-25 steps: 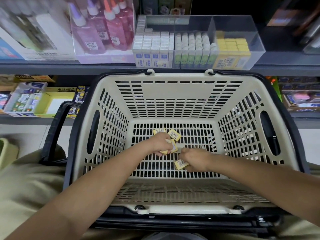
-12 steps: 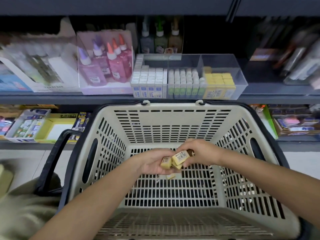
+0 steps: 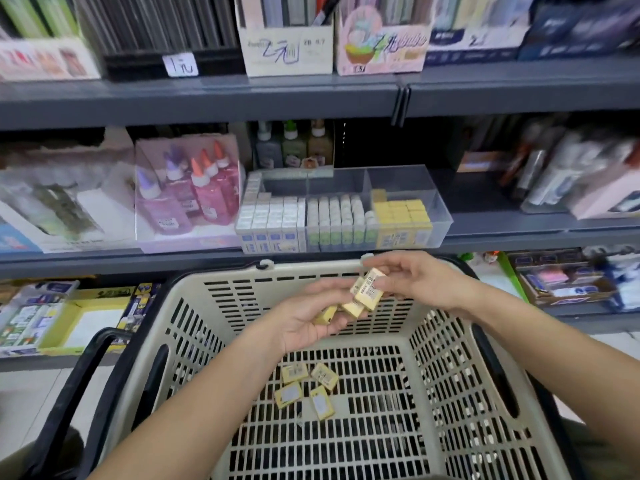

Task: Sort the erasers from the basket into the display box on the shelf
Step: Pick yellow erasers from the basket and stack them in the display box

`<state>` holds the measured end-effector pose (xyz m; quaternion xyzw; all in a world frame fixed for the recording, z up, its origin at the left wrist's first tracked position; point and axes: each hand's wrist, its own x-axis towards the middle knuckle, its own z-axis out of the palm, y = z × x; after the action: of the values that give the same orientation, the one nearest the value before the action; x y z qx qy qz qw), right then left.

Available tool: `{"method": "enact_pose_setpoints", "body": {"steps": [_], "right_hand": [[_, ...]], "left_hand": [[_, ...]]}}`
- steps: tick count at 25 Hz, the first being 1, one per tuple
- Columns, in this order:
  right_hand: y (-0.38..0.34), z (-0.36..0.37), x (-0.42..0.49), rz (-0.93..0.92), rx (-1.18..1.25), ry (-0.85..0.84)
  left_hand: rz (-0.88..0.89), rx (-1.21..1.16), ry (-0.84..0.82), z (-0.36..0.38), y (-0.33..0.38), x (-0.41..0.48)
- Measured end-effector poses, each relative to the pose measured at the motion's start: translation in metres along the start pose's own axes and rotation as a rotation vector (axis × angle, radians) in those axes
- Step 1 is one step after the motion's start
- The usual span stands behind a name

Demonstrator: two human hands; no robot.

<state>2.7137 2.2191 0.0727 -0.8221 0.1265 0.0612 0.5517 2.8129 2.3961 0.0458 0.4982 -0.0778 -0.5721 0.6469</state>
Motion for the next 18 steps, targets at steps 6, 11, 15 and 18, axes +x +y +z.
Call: {"method": "enact_pose_setpoints", "body": {"steps": [6,11,15,18], "right_hand": [[-0.031,-0.055,0.015,-0.093,0.186,0.211],[-0.031,-0.099,0.062,-0.119,-0.212,0.666],[-0.020,-0.110,0.103,-0.021,-0.568,0.643],[-0.018,-0.108,0.122,0.013,-0.556,0.562]], "left_hand": [[0.237,0.182,0.180,0.014,0.047,0.015],[0.419,0.189,0.324,0.014,0.066,0.027],[0.458,0.191,0.362,0.010,0.065,0.034],[0.496,0.201,0.385,0.006,0.069,0.035]]}}
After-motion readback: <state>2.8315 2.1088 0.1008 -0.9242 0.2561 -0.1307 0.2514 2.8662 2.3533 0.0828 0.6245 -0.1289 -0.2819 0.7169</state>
